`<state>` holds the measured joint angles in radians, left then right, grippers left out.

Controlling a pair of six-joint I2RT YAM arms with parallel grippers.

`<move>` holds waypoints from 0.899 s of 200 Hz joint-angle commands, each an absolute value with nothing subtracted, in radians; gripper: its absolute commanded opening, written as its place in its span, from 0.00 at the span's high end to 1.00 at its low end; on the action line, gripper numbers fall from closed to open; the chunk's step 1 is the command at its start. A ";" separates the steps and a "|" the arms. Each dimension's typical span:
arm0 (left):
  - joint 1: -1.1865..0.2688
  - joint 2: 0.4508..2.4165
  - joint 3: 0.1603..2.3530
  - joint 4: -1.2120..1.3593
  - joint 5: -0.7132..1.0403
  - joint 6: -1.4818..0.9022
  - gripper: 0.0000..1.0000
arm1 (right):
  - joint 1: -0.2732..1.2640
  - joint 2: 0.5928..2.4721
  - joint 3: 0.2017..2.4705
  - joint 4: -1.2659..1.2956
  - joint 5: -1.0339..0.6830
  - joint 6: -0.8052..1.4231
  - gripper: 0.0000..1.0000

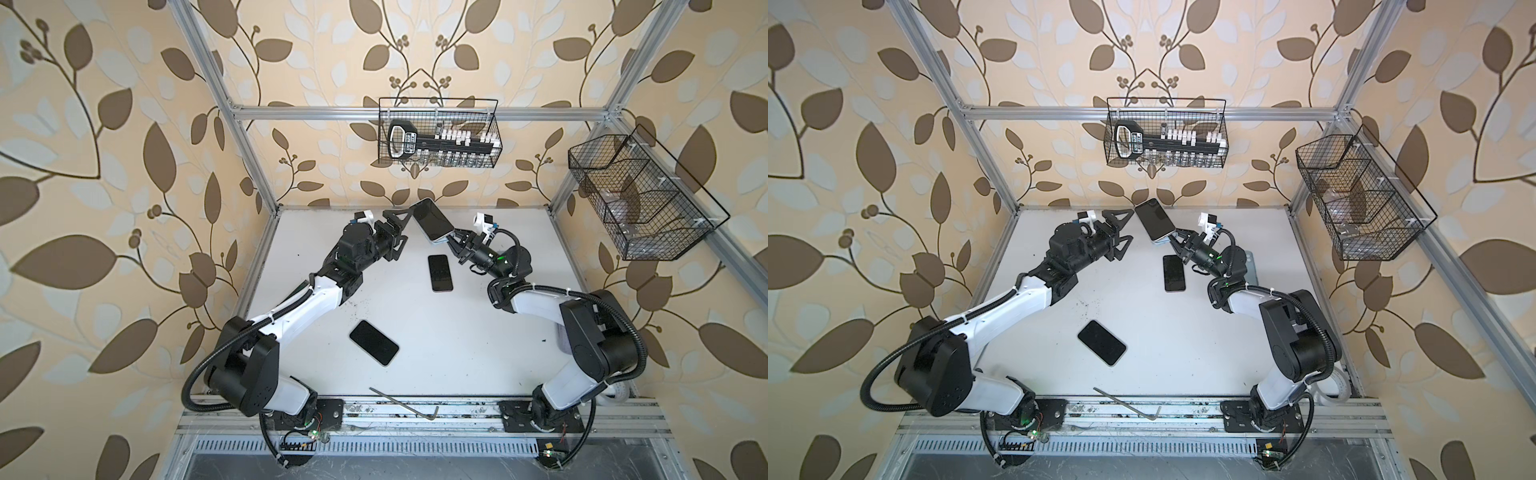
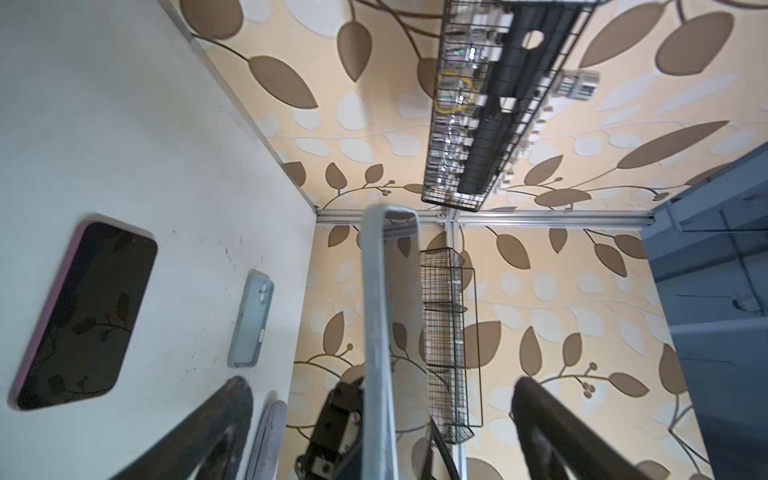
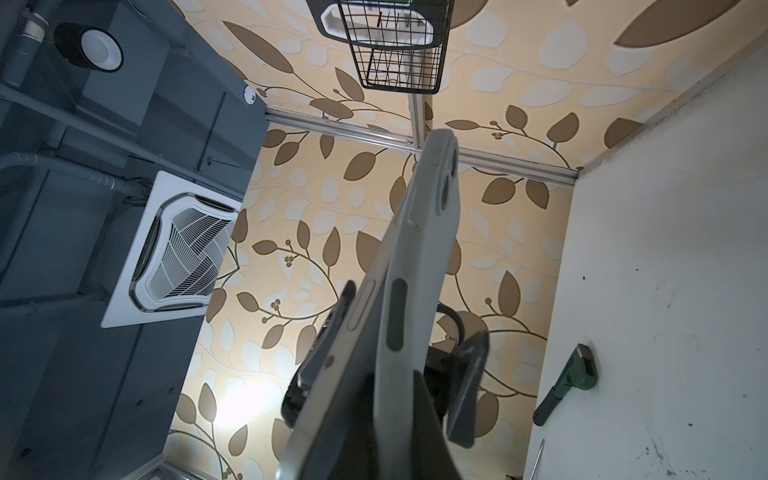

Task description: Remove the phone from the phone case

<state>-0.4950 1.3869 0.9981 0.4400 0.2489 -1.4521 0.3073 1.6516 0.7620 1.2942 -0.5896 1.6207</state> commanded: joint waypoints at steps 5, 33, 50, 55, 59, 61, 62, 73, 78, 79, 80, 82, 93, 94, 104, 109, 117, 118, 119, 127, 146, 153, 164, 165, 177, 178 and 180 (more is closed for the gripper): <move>-0.543 1.319 1.003 0.421 0.236 -1.525 0.01 | 0.331 1.618 0.756 1.280 -0.523 1.548 1.00; -0.587 1.326 1.008 0.468 0.228 -1.579 0.01 | 0.365 1.610 0.743 1.247 -0.452 1.499 1.00; -0.601 1.341 1.016 0.486 0.234 -1.599 0.01 | 0.379 1.613 0.741 1.247 -0.426 1.487 1.00; -0.605 1.345 1.018 0.492 0.236 -1.602 0.01 | 0.381 1.614 0.741 1.247 -0.423 1.485 1.00; -0.607 1.349 1.019 0.496 0.238 -1.605 0.01 | 0.383 1.615 0.741 1.249 -0.422 1.483 1.00; -0.609 1.351 1.020 0.496 0.238 -1.607 0.01 | 0.383 1.615 0.741 1.249 -0.421 1.482 1.00; -0.610 1.352 1.020 0.496 0.239 -1.607 0.01 | 0.384 1.615 0.741 1.249 -0.420 1.481 1.00; -0.618 1.360 1.022 0.506 0.239 -1.614 0.01 | 0.385 1.613 0.738 1.250 -0.411 1.479 1.00; -0.619 1.362 1.023 0.508 0.240 -1.615 0.01 | 0.387 1.612 0.739 1.249 -0.411 1.476 1.00; -0.620 1.363 1.023 0.509 0.240 -1.616 0.01 | 0.387 1.612 0.738 1.249 -0.411 1.476 1.00; -0.621 1.364 1.023 0.509 0.241 -1.616 0.01 | 0.387 1.612 0.738 1.249 -0.411 1.476 1.00; -0.621 1.365 1.025 0.510 0.241 -1.617 0.01 | 0.386 1.612 0.738 1.249 -0.411 1.476 1.00; -0.626 1.372 1.030 0.511 0.243 -1.617 0.01 | 0.387 1.610 0.734 1.249 -0.407 1.474 1.00; -0.626 1.372 1.031 0.511 0.243 -1.617 0.01 | 0.386 1.610 0.734 1.249 -0.407 1.474 1.00; -0.630 1.377 1.035 0.505 0.242 -1.617 0.01 | 0.386 1.606 0.731 1.247 -0.402 1.471 1.00; -0.632 1.380 1.038 0.507 0.244 -1.617 0.01 | 0.387 1.605 0.729 1.247 -0.402 1.470 1.00; -0.633 1.385 1.042 0.507 0.247 -1.617 0.01 | 0.387 1.603 0.729 1.247 -0.401 1.470 1.00; -0.633 1.386 1.043 0.507 0.247 -1.617 0.01 | 0.386 1.603 0.728 1.247 -0.401 1.470 1.00; -0.633 1.386 1.043 0.507 0.247 -1.616 0.01 | 0.386 1.603 0.727 1.247 -0.400 1.470 1.00; -0.636 1.392 1.045 0.508 0.247 -1.617 0.01 | 0.387 1.600 0.724 1.249 -0.395 1.468 1.00; -0.636 1.405 1.041 0.521 0.243 -1.616 0.01 | 0.390 1.594 0.720 1.247 -0.388 1.463 1.00; -0.635 1.409 1.037 0.527 0.240 -1.617 0.01 | 0.392 1.591 0.720 1.247 -0.387 1.462 1.00; -0.635 1.415 1.033 0.535 0.234 -1.617 0.01 | 0.393 1.588 0.720 1.248 -0.387 1.462 1.00; -0.635 1.416 1.033 0.534 0.233 -1.617 0.01 | 0.393 1.588 0.719 1.247 -0.387 1.462 1.00; -0.635 1.416 1.031 0.531 0.225 -1.612 0.01 | 0.394 1.585 0.716 1.249 -0.387 1.461 1.00; -0.635 1.416 1.030 0.531 0.224 -1.612 0.01 | 0.394 1.585 0.717 1.249 -0.387 1.460 1.00; -0.635 1.416 1.030 0.530 0.222 -1.611 0.01 | 0.394 1.584 0.717 1.248 -0.388 1.460 1.00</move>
